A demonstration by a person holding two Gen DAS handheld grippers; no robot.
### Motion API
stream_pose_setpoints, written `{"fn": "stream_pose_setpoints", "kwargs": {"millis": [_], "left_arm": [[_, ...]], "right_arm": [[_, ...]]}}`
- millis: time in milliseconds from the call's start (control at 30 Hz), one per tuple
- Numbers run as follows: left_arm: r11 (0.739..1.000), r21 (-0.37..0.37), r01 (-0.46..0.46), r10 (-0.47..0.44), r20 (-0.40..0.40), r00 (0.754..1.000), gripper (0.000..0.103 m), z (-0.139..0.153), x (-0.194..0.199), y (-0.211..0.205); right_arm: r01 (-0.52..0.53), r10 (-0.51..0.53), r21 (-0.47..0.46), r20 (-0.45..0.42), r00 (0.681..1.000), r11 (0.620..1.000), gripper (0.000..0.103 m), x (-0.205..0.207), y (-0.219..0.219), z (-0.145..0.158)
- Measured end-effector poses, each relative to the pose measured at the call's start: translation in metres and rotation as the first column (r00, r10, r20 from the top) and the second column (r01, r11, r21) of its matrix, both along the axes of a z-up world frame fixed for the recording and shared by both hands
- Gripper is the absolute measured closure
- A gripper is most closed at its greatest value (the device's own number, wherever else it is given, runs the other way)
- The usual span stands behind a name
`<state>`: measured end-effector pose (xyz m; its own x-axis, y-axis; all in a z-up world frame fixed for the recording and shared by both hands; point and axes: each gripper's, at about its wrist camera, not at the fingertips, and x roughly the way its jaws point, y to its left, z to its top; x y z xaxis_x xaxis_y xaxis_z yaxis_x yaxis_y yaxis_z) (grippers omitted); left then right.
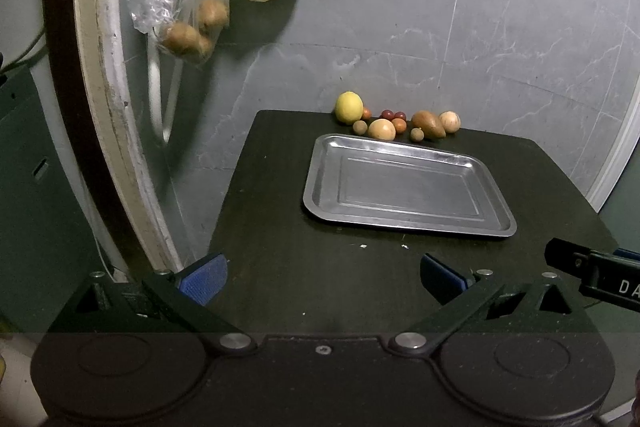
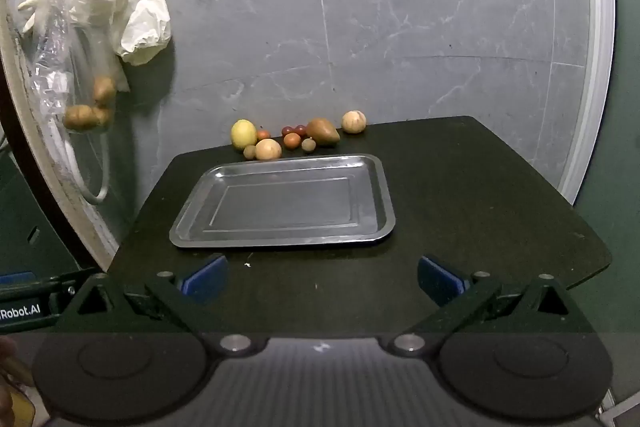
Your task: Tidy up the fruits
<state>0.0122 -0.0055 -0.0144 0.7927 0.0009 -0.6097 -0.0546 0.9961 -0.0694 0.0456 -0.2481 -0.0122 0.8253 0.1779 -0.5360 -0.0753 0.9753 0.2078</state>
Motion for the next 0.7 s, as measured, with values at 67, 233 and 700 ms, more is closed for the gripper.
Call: {"fn": "stream_pose_setpoints", "kwargs": {"millis": [67, 233, 700], "left_arm": [[1.000, 0.000, 0.000, 0.000, -0.004, 1.000, 0.001, 0.000, 0.001, 0.000], [1.000, -0.001, 0.000, 0.000, -0.010, 1.000, 0.001, 0.000, 0.004, 0.000], [1.000, -0.006, 0.001, -0.001, -0.043, 0.999, 0.001, -0.001, 0.016, 0.004]], "right_arm": [[0.001, -0.001, 0.000, -0.002, 1.000, 1.000, 0.000, 0.001, 0.001, 0.000], [0.000, 0.000, 0.000, -0.008, 1.000, 1.000, 0.000, 0.004, 0.000, -0.002], [0.001, -0.001, -0.001, -0.037, 0.999, 1.000, 0.000, 0.013, 0.005, -0.005]]}}
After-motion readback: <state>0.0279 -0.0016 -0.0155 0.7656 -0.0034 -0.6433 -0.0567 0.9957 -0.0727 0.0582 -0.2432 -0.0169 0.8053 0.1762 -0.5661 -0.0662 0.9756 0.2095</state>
